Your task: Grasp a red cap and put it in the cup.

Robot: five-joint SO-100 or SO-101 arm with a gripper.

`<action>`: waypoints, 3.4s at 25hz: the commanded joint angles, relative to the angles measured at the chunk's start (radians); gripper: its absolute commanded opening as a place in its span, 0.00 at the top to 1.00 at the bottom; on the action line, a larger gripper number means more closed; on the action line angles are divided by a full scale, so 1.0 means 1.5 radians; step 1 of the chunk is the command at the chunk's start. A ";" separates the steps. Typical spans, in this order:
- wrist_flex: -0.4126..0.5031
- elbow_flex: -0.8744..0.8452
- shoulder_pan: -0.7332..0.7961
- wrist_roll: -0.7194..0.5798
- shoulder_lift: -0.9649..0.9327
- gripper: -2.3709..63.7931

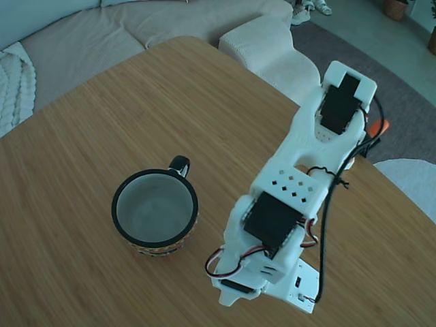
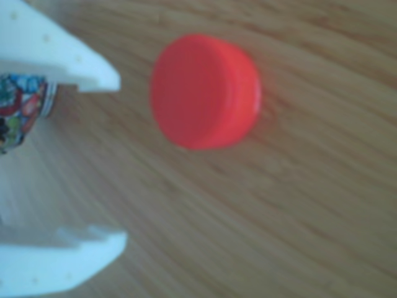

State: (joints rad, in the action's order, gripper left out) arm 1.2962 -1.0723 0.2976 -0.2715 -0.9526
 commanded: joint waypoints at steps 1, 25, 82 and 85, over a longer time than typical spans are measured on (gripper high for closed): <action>0.013 0.027 0.002 0.004 -0.072 0.58; 0.005 -0.093 -0.004 0.020 -0.150 0.58; -0.024 -0.111 0.020 0.022 -0.055 0.58; -0.024 -0.101 0.020 0.022 -0.029 0.58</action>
State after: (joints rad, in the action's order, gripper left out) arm 1.2579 -1.2471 0.3329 -0.2424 -0.9833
